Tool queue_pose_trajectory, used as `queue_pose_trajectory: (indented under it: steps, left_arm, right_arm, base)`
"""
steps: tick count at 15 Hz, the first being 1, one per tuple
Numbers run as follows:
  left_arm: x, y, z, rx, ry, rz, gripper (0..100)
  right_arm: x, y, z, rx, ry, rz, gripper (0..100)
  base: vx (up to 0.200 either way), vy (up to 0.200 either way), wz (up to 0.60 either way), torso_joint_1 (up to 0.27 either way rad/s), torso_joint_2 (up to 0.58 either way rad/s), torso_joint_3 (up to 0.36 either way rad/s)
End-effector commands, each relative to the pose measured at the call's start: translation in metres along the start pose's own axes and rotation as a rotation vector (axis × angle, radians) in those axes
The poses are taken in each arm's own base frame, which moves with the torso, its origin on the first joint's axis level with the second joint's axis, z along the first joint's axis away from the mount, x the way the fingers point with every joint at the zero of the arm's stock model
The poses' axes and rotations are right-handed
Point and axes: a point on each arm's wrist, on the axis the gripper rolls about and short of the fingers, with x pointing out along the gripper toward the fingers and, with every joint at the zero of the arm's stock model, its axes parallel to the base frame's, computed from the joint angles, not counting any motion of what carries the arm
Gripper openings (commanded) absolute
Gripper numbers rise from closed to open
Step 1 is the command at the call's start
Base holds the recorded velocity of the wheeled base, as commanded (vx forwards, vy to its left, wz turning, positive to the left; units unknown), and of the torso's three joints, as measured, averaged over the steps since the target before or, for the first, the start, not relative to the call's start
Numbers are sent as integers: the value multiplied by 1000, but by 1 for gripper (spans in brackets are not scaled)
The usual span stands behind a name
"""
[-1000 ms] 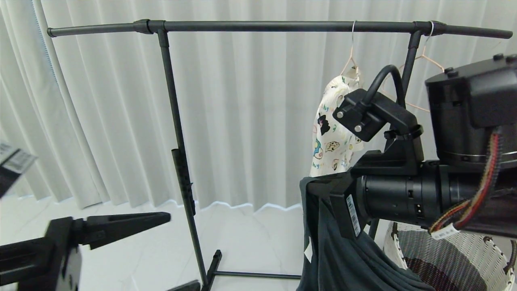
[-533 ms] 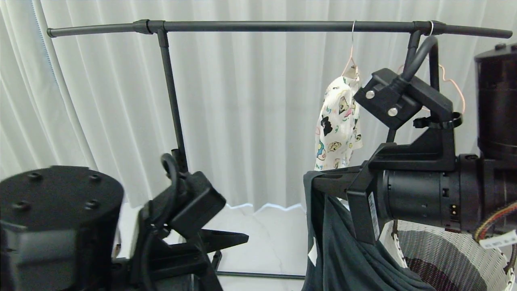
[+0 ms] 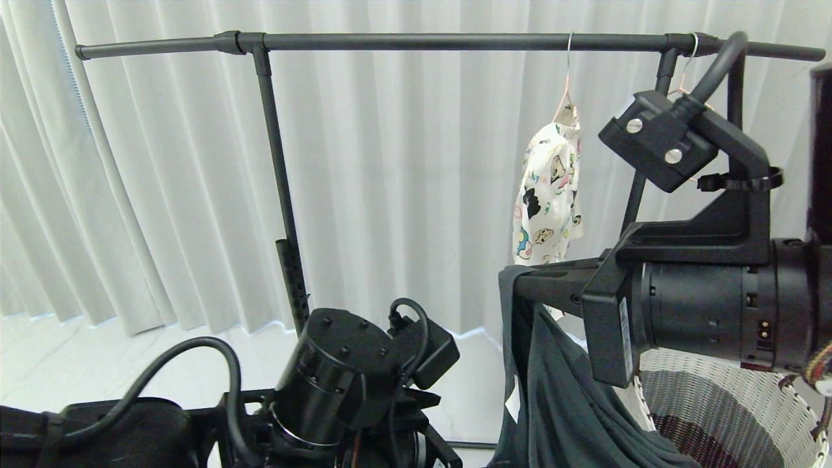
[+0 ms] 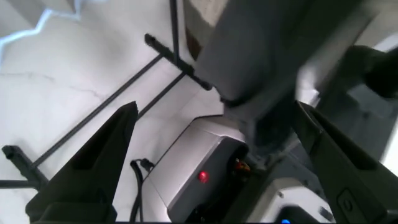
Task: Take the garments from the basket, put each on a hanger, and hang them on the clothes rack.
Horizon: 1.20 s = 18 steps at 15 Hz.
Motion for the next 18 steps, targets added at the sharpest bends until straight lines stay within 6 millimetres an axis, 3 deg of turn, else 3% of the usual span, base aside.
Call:
queue_pose_trajectory:
  steps: [1, 9, 10, 12, 15, 16, 18]
  left_arm:
    - [21, 6, -11, -14, 71, 23, 100]
    - [36, 7, -15, -35, 108, 24, 100]
    - [37, 5, -15, -45, 108, 20, 0]
    - [36, 3, -15, -49, 102, 55, 0]
    - [29, -4, -19, -18, 69, 258, 0]
    - [11, -6, -17, -33, 0, 398, 0]
    - [-32, -9, 4, -68, -155, 416, 0]
  right_arm:
    - [-3, 0, 1, 3, -7, 2, 0]
    - [-11, 0, 2, 12, -19, 18, 0]
    - [-15, -1, 3, 11, -27, 19, 0]
    - [-21, -1, 3, 13, -36, 18, 0]
    - [-24, -8, -7, 13, -11, -27, 0]
    - [-29, -15, -12, 15, -9, -68, 0]
    - [-32, -24, -11, 27, -25, -154, 0]
  base:
    - [0, 0, 0, 0, 0, 0]
    - [0, 0, 0, 0, 0, 0]
    - [0, 0, 0, 0, 0, 0]
    - [0, 0, 0, 0, 0, 0]
    - [0, 0, 0, 0, 0, 0]
    - [0, 0, 0, 0, 0, 0]
    - [0, 0, 0, 0, 0, 0]
